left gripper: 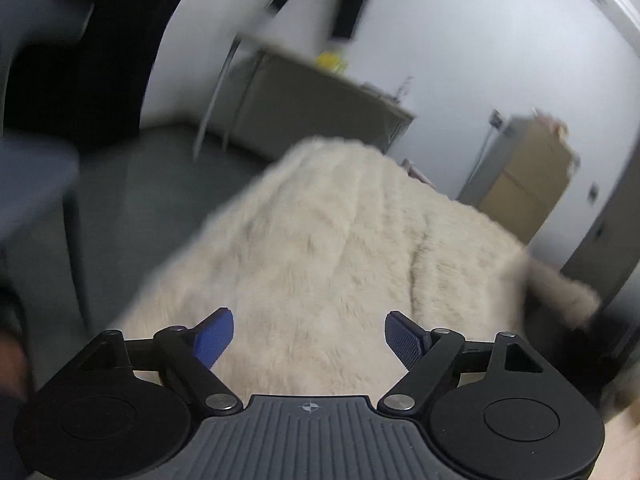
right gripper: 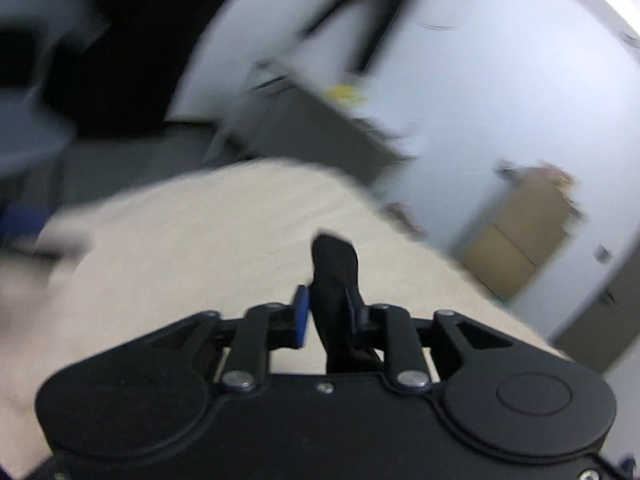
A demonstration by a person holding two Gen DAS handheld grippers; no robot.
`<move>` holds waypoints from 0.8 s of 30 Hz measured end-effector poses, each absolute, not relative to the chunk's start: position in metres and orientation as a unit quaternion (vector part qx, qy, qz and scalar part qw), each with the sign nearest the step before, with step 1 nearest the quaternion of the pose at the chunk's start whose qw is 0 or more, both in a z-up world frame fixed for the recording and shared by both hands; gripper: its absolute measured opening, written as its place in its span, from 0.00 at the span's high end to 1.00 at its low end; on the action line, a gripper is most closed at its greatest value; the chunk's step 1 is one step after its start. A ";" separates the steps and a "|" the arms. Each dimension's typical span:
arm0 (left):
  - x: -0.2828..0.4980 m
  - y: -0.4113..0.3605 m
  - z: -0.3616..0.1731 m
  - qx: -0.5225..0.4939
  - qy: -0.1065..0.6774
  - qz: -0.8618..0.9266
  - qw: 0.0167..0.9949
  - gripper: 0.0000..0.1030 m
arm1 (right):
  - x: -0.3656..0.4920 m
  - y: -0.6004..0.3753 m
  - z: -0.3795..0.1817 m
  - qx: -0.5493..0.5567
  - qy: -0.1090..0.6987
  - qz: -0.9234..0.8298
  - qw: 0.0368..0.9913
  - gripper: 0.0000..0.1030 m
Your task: Fold clothes
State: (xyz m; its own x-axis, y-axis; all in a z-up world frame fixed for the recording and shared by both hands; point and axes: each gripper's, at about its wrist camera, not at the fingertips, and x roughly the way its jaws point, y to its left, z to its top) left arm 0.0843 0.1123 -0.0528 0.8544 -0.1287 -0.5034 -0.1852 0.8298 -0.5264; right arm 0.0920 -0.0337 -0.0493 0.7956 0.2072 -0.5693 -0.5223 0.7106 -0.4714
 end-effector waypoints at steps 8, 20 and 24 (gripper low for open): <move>0.107 0.118 -0.072 -0.378 0.308 -0.114 0.866 0.24 | 0.057 -0.079 -0.075 -0.206 0.237 0.287 0.905 0.41; 0.199 0.055 -0.112 -0.288 0.369 -0.228 0.854 0.59 | 0.114 -0.169 -0.093 0.116 0.327 0.274 0.897 0.60; 0.219 0.051 -0.121 -0.325 0.370 -0.249 0.834 0.59 | 0.126 -0.169 -0.105 0.154 0.340 0.260 0.891 0.63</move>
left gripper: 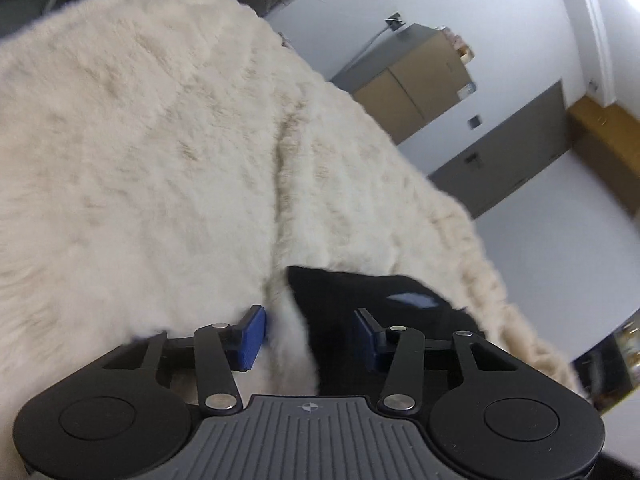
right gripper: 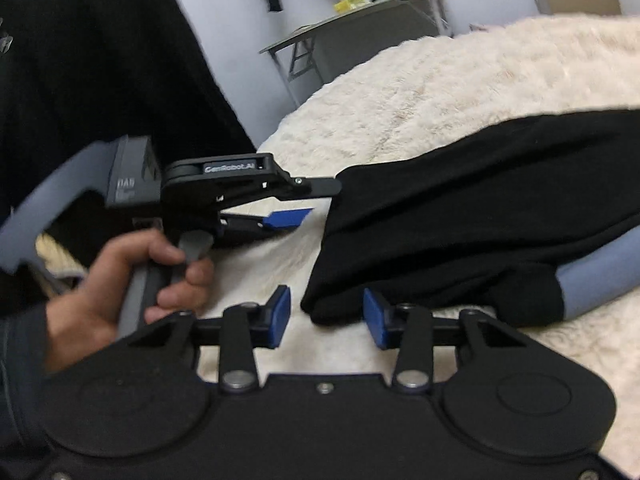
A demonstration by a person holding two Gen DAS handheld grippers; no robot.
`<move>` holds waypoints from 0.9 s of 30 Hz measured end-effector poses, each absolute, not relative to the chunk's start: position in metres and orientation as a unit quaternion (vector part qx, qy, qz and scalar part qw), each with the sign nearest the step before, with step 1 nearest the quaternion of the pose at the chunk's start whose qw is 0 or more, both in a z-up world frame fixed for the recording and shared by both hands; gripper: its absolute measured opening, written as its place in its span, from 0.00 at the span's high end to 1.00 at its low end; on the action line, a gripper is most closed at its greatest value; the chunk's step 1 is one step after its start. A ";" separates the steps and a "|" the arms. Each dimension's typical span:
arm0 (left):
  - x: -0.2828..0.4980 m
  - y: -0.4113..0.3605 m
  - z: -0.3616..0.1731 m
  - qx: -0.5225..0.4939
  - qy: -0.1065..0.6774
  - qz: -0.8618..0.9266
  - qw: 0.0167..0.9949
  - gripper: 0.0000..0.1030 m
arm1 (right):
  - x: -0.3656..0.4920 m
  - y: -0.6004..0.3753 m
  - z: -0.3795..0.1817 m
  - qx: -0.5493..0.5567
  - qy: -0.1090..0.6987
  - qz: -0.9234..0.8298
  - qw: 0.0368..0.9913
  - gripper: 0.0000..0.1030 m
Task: Fold clothes
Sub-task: 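Pinch the black garment edge with the left gripper while the right gripper folds it over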
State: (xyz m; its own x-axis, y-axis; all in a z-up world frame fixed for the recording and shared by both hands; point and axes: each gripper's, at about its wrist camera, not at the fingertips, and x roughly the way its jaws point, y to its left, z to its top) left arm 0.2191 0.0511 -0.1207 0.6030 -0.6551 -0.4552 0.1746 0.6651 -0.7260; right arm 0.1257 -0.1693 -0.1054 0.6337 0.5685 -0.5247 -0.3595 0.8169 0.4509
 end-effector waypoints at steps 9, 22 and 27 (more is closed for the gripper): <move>0.247 0.038 -0.127 -0.305 0.376 -0.263 0.834 0.90 | 0.144 -0.178 -0.118 0.287 0.343 0.218 0.867 0.98; 0.249 0.055 -0.134 -0.369 0.383 -0.265 0.804 0.91 | 0.115 -0.159 -0.112 0.169 0.350 0.265 0.883 1.00; 0.252 0.060 -0.142 -0.402 0.387 -0.267 0.786 0.87 | 0.122 -0.198 -0.111 0.254 0.343 0.187 0.885 0.74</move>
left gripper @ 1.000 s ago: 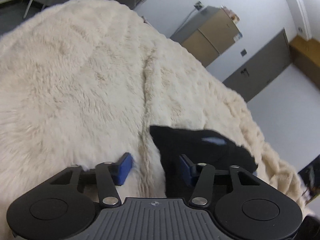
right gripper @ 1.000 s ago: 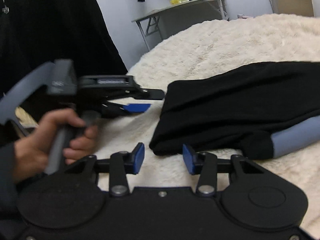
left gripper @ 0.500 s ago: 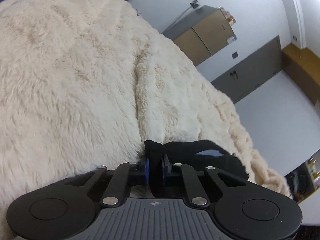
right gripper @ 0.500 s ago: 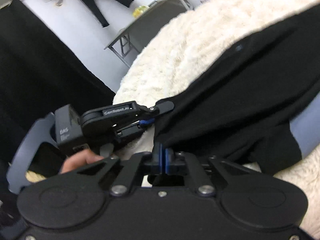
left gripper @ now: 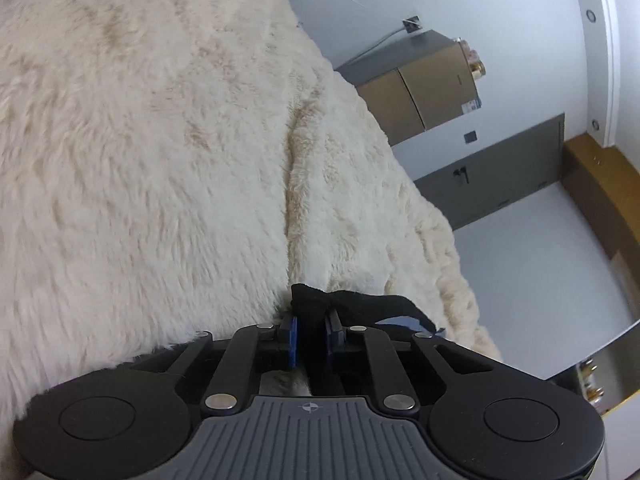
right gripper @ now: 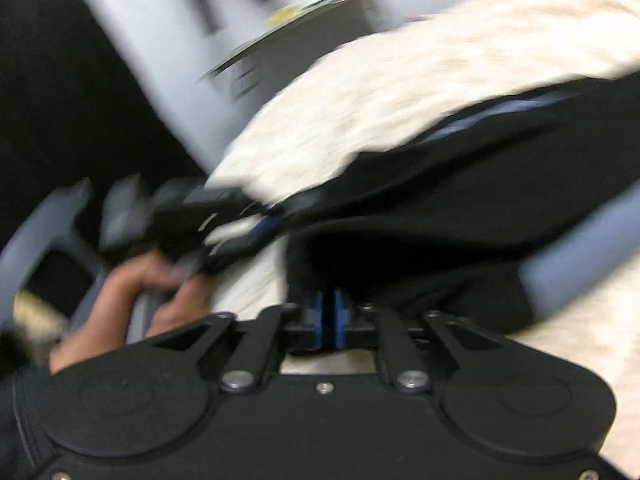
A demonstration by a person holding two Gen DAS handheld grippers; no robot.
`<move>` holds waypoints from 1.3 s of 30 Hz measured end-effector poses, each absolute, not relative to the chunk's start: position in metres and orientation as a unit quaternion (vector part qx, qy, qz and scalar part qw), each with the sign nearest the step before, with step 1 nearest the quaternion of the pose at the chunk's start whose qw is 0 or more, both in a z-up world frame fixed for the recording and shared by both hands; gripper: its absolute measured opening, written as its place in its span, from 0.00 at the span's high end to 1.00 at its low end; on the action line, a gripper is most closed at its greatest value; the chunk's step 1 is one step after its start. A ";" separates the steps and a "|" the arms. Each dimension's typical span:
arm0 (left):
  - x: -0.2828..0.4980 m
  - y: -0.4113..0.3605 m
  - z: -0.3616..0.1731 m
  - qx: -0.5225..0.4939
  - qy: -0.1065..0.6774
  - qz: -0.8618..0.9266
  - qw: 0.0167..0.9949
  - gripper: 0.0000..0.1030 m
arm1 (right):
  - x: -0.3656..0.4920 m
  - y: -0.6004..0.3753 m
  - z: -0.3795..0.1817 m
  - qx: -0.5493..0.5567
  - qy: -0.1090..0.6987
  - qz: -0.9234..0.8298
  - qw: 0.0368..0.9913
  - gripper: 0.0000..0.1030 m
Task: Fold clothes
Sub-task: 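Pinch the black garment edge with the left gripper while the right gripper folds it over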
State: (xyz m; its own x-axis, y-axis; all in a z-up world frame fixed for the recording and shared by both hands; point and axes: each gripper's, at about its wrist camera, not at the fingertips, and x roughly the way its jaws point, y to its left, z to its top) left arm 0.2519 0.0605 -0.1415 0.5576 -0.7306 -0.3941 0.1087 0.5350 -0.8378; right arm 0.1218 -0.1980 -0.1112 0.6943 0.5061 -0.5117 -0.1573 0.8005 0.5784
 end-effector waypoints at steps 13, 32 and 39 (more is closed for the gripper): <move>0.249 0.053 -0.139 -0.385 0.374 -0.247 0.806 0.90 | 0.118 -0.182 -0.114 0.242 0.347 0.250 0.871 0.96; 0.228 0.063 -0.138 -0.414 0.373 -0.233 0.797 0.81 | 0.149 -0.434 -0.049 0.139 0.213 -0.025 0.967 0.47; 0.203 0.062 -0.130 -0.406 0.395 -0.233 0.790 0.80 | 0.195 -0.469 -0.075 0.132 0.245 0.054 0.959 0.58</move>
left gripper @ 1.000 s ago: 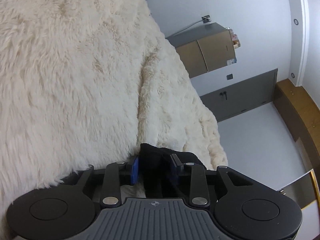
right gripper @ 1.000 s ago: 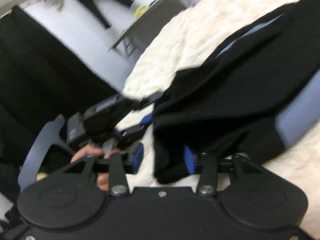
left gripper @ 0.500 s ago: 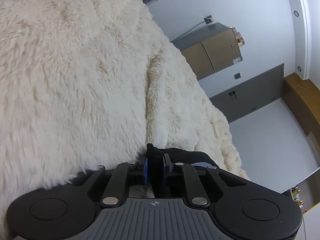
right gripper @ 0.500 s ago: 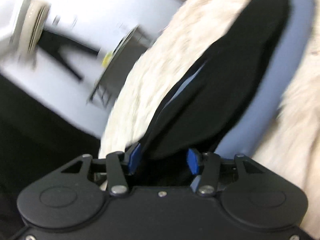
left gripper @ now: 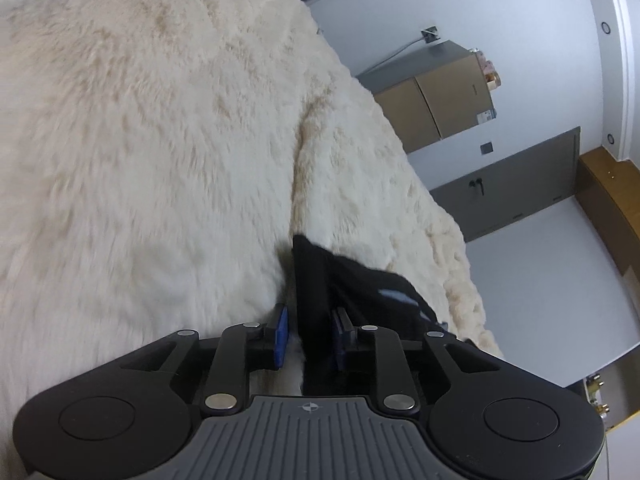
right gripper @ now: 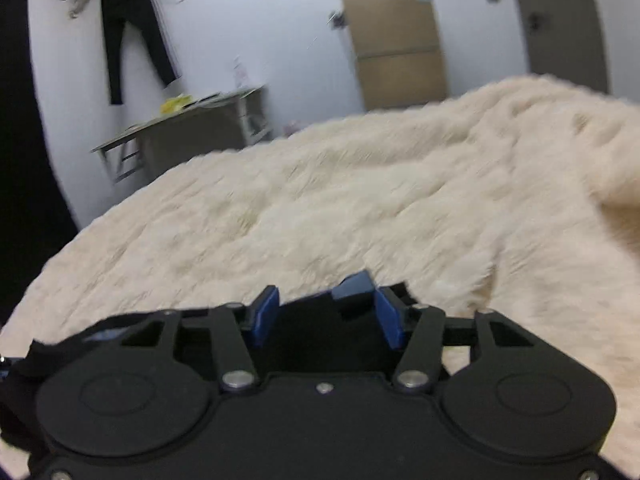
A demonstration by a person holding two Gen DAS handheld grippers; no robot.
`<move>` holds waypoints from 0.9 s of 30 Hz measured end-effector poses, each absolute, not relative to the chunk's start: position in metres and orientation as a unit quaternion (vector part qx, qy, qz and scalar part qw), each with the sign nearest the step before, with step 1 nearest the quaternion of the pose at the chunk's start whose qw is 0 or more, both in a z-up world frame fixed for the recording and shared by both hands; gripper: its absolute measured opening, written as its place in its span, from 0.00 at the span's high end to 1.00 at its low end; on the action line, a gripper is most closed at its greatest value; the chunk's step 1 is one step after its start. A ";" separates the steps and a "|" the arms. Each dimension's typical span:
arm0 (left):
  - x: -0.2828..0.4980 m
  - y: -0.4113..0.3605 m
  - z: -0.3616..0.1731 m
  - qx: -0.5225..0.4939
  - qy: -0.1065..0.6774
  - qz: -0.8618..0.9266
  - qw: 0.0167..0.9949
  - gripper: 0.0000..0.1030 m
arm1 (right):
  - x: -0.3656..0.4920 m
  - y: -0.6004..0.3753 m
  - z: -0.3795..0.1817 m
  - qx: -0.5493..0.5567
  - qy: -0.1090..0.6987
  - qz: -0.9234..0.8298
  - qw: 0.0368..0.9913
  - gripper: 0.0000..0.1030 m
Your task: Fold clothes
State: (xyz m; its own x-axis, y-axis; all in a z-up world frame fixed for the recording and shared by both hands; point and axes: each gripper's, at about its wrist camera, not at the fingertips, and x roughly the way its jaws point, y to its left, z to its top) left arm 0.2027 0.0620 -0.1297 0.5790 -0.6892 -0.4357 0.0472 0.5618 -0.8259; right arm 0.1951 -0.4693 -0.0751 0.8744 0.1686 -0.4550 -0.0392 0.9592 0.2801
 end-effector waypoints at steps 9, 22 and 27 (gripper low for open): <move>0.199 0.046 -0.136 -0.405 0.416 -0.271 0.768 0.76 | 0.215 -0.458 -0.066 0.095 0.254 0.095 0.958 0.98; 0.179 0.053 -0.125 -0.425 0.416 -0.222 0.773 0.64 | 0.219 -0.426 -0.039 0.021 0.238 -0.047 0.970 0.49; 0.161 0.035 -0.121 -0.433 0.427 -0.228 0.760 0.53 | 0.200 -0.336 -0.020 0.022 0.223 0.134 0.965 0.46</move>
